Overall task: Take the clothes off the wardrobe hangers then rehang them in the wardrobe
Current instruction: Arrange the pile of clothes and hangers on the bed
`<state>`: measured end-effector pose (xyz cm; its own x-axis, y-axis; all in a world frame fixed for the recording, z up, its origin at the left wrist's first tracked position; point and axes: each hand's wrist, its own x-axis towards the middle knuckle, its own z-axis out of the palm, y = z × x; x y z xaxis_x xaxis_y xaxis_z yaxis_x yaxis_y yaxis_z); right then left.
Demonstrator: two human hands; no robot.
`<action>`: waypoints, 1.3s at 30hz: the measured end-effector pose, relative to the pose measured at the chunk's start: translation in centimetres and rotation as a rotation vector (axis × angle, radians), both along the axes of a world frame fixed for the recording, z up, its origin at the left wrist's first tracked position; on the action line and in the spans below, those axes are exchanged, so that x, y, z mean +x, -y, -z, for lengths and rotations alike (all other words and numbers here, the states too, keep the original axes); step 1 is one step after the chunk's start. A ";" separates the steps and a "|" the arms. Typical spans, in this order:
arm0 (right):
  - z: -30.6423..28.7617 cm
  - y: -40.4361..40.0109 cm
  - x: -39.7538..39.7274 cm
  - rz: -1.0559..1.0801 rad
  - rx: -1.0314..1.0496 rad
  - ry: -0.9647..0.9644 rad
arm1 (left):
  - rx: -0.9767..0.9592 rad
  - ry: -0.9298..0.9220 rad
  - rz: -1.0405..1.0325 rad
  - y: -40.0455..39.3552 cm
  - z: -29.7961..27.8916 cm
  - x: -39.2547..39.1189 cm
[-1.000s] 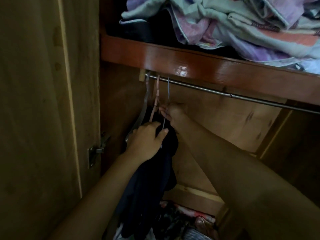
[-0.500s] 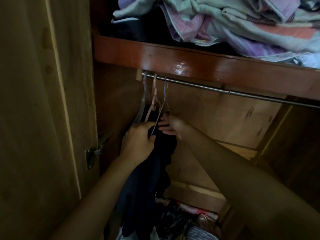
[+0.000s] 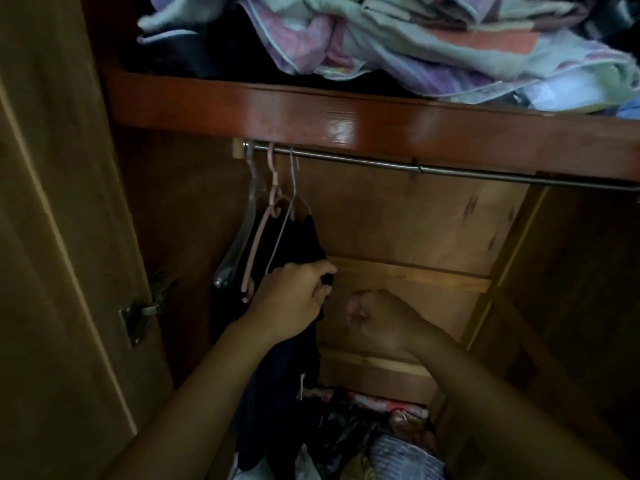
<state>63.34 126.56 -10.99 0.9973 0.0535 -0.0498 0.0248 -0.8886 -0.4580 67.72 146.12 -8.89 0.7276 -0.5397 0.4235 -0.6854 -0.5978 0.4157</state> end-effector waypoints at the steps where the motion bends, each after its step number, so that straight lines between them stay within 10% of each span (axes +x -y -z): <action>1: 0.0 0.9 -1.0 0.002 -0.058 -0.028 | 0.040 -0.026 0.035 0.7 0.4 -0.2; 15: 0.8 13.2 -18.6 0.306 -0.396 -0.066 | 0.364 -0.173 0.232 13.3 4.9 -7.3; 39: 0.5 8.1 -44.4 1.297 -0.200 -0.129 | 0.554 -0.136 1.239 29.6 4.7 -26.5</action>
